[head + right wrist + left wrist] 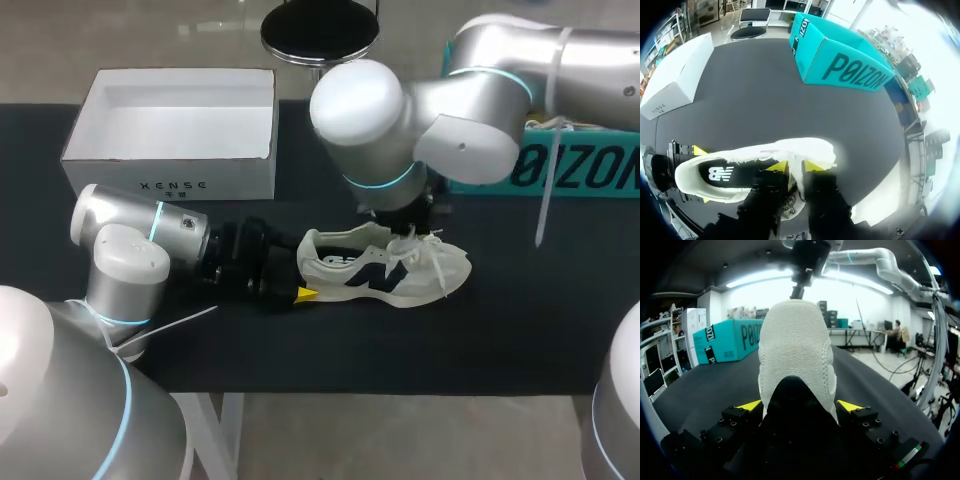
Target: Take the shoe out of the shoebox, open the shoe tongue, remove and reinsert the insole, then place the shoe into the shoebox
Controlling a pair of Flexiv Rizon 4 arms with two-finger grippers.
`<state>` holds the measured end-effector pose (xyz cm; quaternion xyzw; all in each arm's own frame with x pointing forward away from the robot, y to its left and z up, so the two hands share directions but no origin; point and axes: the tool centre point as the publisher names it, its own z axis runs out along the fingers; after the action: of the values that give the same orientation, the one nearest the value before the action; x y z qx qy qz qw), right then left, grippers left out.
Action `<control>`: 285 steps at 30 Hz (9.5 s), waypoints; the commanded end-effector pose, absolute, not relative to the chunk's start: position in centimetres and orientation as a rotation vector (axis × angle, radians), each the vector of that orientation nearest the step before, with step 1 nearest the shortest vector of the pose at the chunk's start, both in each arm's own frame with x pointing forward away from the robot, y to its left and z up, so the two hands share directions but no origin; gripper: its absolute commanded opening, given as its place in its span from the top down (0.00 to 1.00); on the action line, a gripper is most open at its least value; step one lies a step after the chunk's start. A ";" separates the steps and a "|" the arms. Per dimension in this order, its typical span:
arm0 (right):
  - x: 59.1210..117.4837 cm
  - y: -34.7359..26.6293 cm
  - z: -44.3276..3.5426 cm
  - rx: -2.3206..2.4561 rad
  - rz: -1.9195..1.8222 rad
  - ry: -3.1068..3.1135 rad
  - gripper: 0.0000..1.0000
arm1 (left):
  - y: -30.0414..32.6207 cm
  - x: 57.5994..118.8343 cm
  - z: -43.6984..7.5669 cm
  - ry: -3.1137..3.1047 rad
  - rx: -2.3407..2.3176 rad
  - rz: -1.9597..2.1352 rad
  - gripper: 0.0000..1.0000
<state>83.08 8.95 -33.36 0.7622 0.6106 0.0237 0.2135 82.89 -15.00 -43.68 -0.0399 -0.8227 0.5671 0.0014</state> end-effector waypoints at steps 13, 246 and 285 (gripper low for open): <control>82.1 4.3 -33.0 2.821 0.448 0.322 1.00 | -15.1 82.7 -43.9 -2.586 -0.125 1.776 1.00; 85.7 14.1 -35.5 0.234 0.002 3.252 1.00 | -15.1 82.7 -43.9 -2.586 -0.125 1.776 1.00; 84.3 14.6 -40.1 0.256 0.019 3.300 0.65 | -15.1 82.7 -43.9 -2.586 -0.125 1.776 1.00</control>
<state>83.95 14.33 -39.86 0.0777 0.9935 0.0078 -0.0824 82.81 -15.08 -43.68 -0.0393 -0.8229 0.5668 0.0012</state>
